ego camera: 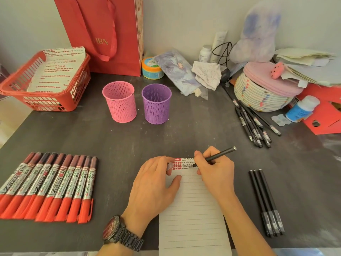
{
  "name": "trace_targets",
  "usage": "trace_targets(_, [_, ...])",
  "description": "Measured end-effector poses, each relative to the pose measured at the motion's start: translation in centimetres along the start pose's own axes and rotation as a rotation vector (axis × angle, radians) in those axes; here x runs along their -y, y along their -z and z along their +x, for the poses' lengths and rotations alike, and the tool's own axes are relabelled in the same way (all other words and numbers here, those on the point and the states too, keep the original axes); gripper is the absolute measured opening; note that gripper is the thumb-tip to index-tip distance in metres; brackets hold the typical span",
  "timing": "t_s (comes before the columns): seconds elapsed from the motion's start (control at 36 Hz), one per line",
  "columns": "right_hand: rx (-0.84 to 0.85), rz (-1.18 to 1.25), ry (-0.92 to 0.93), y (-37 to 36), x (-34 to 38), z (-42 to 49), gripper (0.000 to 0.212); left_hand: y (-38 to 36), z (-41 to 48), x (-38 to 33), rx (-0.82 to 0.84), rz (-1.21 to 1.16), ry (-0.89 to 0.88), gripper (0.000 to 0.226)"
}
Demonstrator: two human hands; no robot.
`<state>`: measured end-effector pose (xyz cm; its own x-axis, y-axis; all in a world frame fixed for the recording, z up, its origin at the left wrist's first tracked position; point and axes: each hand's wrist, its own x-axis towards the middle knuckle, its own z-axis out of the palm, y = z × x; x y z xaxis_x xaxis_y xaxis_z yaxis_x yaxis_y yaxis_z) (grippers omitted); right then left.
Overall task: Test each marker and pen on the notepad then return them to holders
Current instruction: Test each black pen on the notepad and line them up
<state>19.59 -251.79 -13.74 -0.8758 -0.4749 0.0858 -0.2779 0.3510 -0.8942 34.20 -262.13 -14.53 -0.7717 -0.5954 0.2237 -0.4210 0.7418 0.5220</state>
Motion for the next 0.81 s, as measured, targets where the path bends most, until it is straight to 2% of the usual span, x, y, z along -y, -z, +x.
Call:
trace_targets(0.5, [-0.015,-0.024,0.001,0.16,0.3,-0.04,0.03,-0.09,-0.1,0.01,0.013,0.001,0.003,0.038])
trace_targets(0.81, [-0.026,-0.01,0.019,0.13,0.15,0.0,0.034,0.12,0.0,-0.16,0.04,-0.002,0.016,0.031])
